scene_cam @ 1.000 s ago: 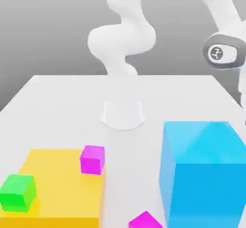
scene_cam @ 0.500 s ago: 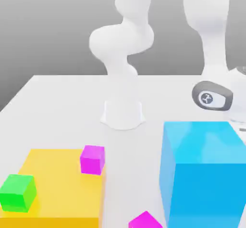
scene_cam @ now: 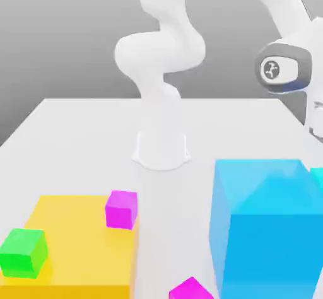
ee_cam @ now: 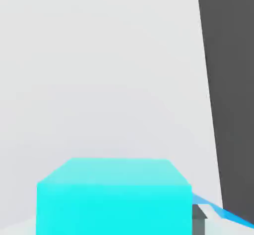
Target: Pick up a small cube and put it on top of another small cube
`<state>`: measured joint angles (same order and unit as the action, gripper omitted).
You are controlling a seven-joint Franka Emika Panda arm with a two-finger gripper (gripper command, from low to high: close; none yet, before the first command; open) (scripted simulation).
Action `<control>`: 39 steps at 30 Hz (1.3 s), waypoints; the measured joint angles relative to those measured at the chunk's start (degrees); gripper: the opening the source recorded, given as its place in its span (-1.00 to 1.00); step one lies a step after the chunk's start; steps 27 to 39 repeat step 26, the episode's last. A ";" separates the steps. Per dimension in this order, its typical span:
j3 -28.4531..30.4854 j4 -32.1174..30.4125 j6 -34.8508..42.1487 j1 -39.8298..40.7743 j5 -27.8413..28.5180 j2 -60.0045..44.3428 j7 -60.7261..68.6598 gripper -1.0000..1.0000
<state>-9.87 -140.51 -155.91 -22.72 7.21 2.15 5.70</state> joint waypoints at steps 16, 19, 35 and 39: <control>9.28 8.17 11.16 17.19 -6.19 -13.45 21.99 -1.00; 9.69 8.43 7.13 17.31 -7.08 -18.78 20.74 -1.00; 9.83 8.54 3.86 17.27 -7.21 -22.30 20.61 1.00; 9.83 8.54 3.86 17.27 -7.21 -22.30 20.61 1.00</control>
